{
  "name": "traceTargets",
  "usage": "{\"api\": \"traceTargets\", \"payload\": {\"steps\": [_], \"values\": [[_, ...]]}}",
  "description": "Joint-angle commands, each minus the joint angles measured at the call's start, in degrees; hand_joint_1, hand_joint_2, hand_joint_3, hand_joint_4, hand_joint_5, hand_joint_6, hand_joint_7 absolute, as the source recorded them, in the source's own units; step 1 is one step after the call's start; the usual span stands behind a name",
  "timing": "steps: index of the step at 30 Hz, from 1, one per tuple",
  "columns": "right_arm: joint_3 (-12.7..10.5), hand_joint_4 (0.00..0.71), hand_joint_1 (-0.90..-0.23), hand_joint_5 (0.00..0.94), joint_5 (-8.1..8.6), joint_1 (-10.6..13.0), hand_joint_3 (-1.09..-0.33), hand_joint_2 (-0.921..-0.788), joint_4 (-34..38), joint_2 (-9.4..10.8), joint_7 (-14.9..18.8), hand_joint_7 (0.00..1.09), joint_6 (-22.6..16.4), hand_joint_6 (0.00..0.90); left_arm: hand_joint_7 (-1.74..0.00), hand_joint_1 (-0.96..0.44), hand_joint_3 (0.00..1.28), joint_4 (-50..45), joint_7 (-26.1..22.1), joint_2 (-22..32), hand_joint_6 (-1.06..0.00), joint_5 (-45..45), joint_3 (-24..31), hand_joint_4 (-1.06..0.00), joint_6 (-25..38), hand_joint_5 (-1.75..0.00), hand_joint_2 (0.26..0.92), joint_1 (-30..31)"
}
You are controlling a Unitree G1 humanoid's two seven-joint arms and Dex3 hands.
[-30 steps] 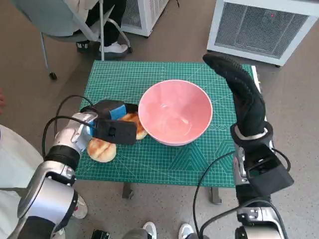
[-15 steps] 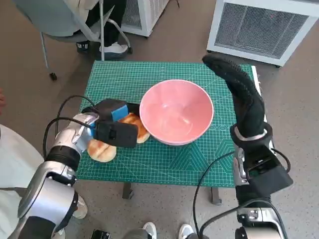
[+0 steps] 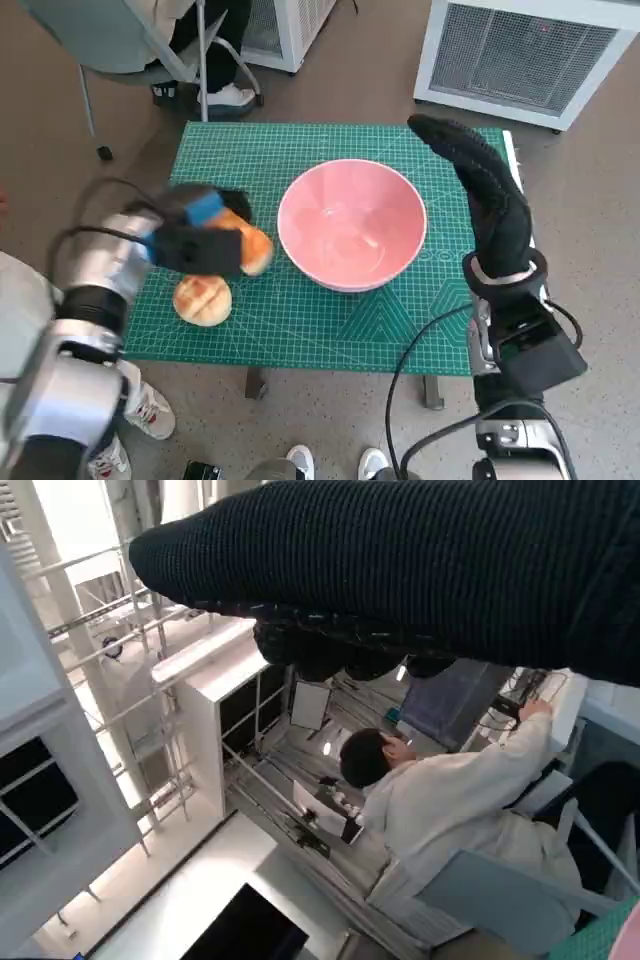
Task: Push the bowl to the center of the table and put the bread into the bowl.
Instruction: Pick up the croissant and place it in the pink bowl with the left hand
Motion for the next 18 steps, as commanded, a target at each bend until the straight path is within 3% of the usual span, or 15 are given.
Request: {"api": "traceTargets", "payload": {"steps": [1, 10, 18], "values": [[0.15, 0.335, -0.594, 0.058, 0.48, 1.29, -0.803, -0.921, 0.19, -0.07, 0.09, 0.8, 0.77, -0.001, -1.05, 0.0, 0.07, -5.18, 2.79, 3.18, -0.65, -2.19, 3.31, -0.67, -0.96, -1.28, 0.918, -2.59], [0.04, 0.332, -0.595, 0.061, 1.09, 1.04, -0.801, -0.921, 0.76, -0.14, 0.38, 0.79, 0.89, -0.001, -1.14, 0.0, 0.06, -19.22, 3.23, 4.64, -0.63, -5.9, 8.39, -0.71, -2.66, -1.16, 0.916, -0.61], [0.23, 0.329, -0.592, 0.063, 1.8, 0.91, -0.803, -0.921, 0.82, 0.06, 0.75, 0.79, 1.01, -0.001, -1.17, 0.0, 0.06, -28.3, 2.88, 1.88, -0.64, -6.48, 8.49, -0.69, -3.77, -1.15, 0.92, 0.64]]}}
